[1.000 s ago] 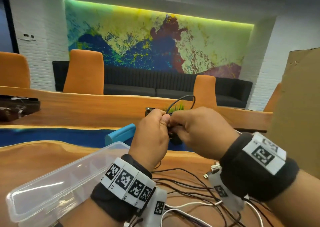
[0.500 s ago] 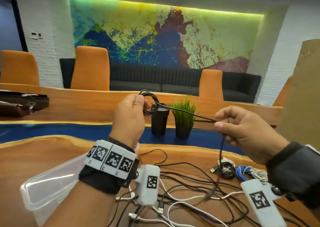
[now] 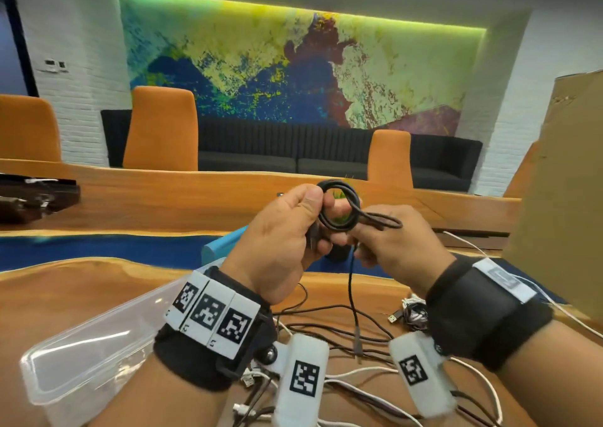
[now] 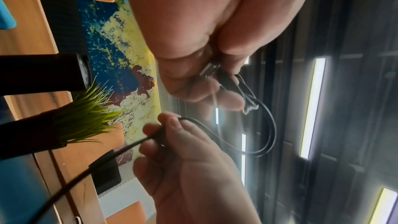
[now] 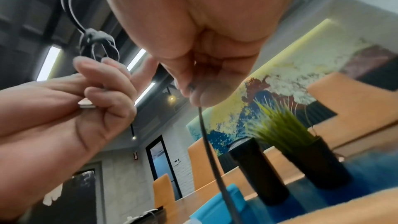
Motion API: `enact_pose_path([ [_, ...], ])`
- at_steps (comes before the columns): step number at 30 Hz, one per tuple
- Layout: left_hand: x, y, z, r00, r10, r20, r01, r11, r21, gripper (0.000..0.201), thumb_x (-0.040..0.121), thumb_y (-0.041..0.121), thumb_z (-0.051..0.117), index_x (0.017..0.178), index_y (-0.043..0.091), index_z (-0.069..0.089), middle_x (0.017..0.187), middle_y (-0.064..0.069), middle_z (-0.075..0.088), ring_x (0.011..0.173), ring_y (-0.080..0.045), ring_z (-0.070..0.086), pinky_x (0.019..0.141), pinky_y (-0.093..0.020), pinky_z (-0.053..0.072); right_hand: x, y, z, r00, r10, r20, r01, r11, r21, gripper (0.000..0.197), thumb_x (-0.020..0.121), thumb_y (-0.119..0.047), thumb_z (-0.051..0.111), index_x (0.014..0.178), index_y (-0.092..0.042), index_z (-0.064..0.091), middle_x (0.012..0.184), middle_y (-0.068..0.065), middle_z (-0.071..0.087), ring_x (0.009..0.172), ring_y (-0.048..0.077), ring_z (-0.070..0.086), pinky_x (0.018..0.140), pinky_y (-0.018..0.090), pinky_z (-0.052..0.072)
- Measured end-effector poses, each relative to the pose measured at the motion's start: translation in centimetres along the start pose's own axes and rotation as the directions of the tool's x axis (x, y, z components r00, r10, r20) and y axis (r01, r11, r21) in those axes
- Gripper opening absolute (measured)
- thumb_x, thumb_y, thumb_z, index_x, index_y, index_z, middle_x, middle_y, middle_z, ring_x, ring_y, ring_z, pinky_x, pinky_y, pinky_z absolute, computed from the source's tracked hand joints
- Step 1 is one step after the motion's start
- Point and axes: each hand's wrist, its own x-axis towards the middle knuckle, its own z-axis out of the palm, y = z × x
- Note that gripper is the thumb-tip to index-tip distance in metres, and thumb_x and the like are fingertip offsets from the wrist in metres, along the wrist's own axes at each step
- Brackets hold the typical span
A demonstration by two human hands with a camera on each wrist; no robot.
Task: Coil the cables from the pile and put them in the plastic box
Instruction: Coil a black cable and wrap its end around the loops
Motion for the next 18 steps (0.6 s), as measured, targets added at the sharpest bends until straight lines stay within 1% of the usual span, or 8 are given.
enact_pose_path([
  [2, -0.3, 0.1, 0.5, 0.999, 0.003, 0.038, -0.005, 0.999, 0.045, 0.028, 0.104, 0.032, 0.036, 0.095, 0.014, 0.055, 0.086, -0.011, 0.065, 0.066, -0.014, 0.056, 0.060, -0.026, 0.042, -0.1, -1.0, 0.8, 0.999, 0.003, 0.045, -0.011, 0.983, 0.182, 0.024, 0.098, -0.024, 0.057, 0.087, -0.007, 0.070, 0.072, 0.008, 0.066, 0.062, 0.013, 0.060, 0.060, 0.028, 0.054],
  [4, -0.4, 0.1, 0.8, 0.999, 0.051, -0.008, -0.049, 0.987, 0.150, 0.030, 0.106, 0.030, 0.035, 0.101, 0.013, 0.059, 0.084, -0.002, 0.065, 0.065, -0.012, 0.053, 0.060, -0.025, 0.041, 0.0, -1.7, 1.3, 0.998, 0.012, 0.067, -0.041, 0.893, 0.448, 0.023, 0.096, -0.021, 0.057, 0.098, -0.002, 0.070, 0.081, 0.014, 0.069, 0.071, 0.020, 0.065, 0.070, 0.033, 0.058],
  [6, -0.2, 0.0, 0.4, 0.987, 0.131, -0.090, -0.102, 0.957, 0.271, 0.031, 0.107, 0.031, 0.035, 0.103, 0.016, 0.061, 0.087, 0.001, 0.067, 0.067, -0.011, 0.053, 0.061, -0.025, 0.043, -0.1, -2.1, 1.1, 0.998, 0.044, 0.042, -0.061, 0.780, 0.623, 0.024, 0.096, -0.014, 0.056, 0.110, 0.002, 0.067, 0.100, 0.024, 0.070, 0.084, 0.026, 0.067, 0.075, 0.034, 0.060],
  [9, 0.1, -0.3, -0.2, 0.974, 0.172, -0.150, -0.101, 0.914, 0.393, 0.030, 0.107, 0.031, 0.035, 0.101, 0.018, 0.061, 0.087, 0.000, 0.069, 0.066, -0.011, 0.057, 0.058, -0.023, 0.046, -0.4, -2.2, 0.7, 0.994, 0.105, 0.009, -0.078, 0.669, 0.739, 0.027, 0.094, -0.012, 0.057, 0.117, 0.000, 0.064, 0.114, 0.025, 0.067, 0.094, 0.029, 0.067, 0.070, 0.032, 0.060],
  [14, 0.2, -1.1, 0.1, 0.945, 0.271, -0.183, -0.141, 0.842, 0.521, 0.030, 0.107, 0.028, 0.037, 0.093, 0.016, 0.060, 0.084, -0.014, 0.067, 0.062, -0.015, 0.056, 0.057, -0.028, 0.048, -0.9, -2.0, 0.9, 0.957, 0.273, 0.097, -0.230, 0.517, 0.824, 0.030, 0.094, -0.015, 0.057, 0.122, -0.005, 0.063, 0.105, 0.016, 0.069, 0.093, 0.025, 0.064, 0.066, 0.029, 0.057],
  [15, 0.3, -1.1, -0.1, 0.931, 0.300, -0.207, -0.149, 0.830, 0.537, 0.029, 0.107, 0.027, 0.037, 0.092, 0.017, 0.060, 0.083, -0.011, 0.067, 0.060, -0.014, 0.056, 0.058, -0.029, 0.049, -1.1, -2.0, 0.9, 0.938, 0.316, 0.142, -0.298, 0.526, 0.796, 0.028, 0.094, -0.014, 0.057, 0.120, -0.005, 0.064, 0.103, 0.014, 0.071, 0.090, 0.023, 0.064, 0.064, 0.029, 0.056],
  [16, 0.3, -1.1, -0.3, 0.918, 0.324, -0.230, -0.149, 0.818, 0.556, 0.029, 0.107, 0.027, 0.037, 0.092, 0.018, 0.060, 0.082, -0.007, 0.066, 0.059, -0.012, 0.056, 0.059, -0.029, 0.049, -1.6, -1.9, 0.8, 0.918, 0.354, 0.179, -0.369, 0.596, 0.713, 0.024, 0.094, -0.012, 0.057, 0.115, -0.007, 0.067, 0.098, 0.011, 0.072, 0.084, 0.020, 0.064, 0.063, 0.029, 0.054],
  [18, 0.5, -1.0, -0.9, 0.900, 0.356, -0.251, -0.136, 0.778, 0.614, 0.027, 0.106, 0.028, 0.037, 0.093, 0.020, 0.059, 0.085, -0.003, 0.066, 0.059, -0.010, 0.058, 0.058, -0.024, 0.050, -2.8, -1.7, 0.4, 0.925, 0.339, 0.171, -0.379, 0.849, 0.369, 0.015, 0.092, -0.008, 0.057, 0.098, -0.011, 0.071, 0.081, 0.004, 0.071, 0.070, 0.014, 0.060, 0.058, 0.027, 0.050],
])
